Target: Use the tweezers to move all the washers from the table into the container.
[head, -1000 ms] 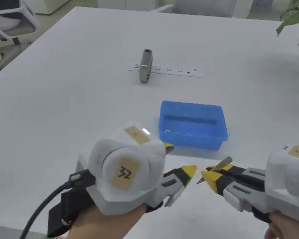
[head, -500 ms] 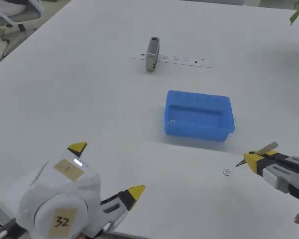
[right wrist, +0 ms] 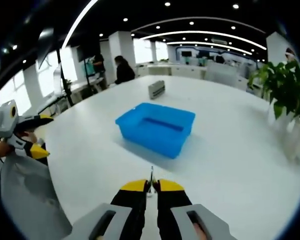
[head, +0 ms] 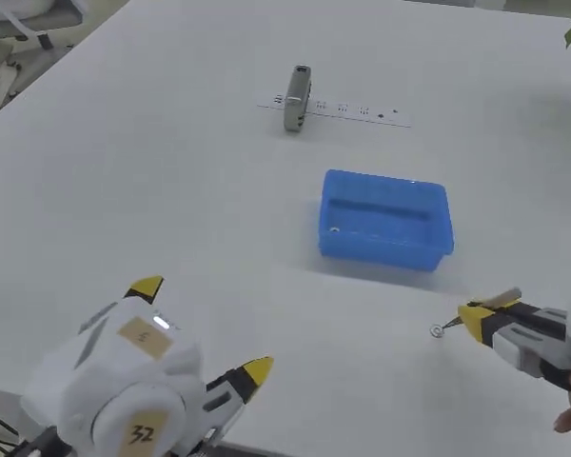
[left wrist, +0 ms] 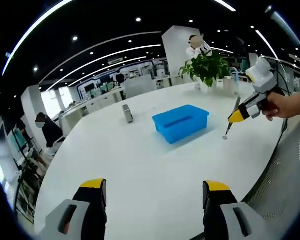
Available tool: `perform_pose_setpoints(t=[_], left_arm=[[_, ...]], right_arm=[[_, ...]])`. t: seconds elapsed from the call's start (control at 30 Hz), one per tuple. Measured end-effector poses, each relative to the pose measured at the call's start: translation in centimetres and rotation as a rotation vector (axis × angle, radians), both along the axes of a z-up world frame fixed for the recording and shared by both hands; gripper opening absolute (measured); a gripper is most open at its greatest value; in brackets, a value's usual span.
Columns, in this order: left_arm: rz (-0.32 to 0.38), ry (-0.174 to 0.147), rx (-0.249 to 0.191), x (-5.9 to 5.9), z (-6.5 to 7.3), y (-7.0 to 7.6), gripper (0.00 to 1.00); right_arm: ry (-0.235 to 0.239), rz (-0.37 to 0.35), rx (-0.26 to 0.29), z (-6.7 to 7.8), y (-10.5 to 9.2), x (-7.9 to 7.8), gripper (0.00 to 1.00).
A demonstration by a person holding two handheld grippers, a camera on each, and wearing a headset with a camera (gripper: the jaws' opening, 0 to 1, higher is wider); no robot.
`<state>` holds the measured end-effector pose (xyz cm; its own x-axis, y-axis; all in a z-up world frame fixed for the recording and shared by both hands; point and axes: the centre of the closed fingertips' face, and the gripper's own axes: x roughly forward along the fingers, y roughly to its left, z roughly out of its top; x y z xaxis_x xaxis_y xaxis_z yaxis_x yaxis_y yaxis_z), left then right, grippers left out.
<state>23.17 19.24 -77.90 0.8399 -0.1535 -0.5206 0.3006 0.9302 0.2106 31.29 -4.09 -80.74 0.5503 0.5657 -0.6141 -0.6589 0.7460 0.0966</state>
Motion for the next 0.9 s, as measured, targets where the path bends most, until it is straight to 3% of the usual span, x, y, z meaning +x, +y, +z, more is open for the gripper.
perform_pose_setpoints(t=[0.4,0.9], left_arm=[[0.004,0.004,0.002,-0.1,-0.1,0.2,0.79],[0.022,-0.002,0.002,0.0,-0.1,0.7,0.79]], right_arm=[[0.049,-0.016,-0.018,-0.7,0.3,0.6,0.03],[0.079,0.029,-0.082,-0.9,1.0,0.8,0.03]])
